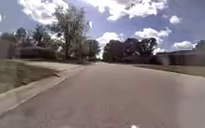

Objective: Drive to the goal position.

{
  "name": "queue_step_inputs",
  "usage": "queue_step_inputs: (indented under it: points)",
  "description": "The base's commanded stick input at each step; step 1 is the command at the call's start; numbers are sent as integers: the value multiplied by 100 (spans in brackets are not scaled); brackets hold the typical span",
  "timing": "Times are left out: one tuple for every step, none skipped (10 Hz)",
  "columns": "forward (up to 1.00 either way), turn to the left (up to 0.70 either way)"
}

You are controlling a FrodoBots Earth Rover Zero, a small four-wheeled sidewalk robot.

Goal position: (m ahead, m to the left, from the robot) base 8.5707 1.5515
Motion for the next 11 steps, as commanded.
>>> queue_step_inputs:
  points:
    - [85, 0]
    - [85, 0]
    - [85, 0]
    - [85, 0]
    - [85, 0]
    - [85, 0]
    - [85, 0]
    - [85, 0]
    - [85, 0]
    - [85, 0]
    - [85, 0]
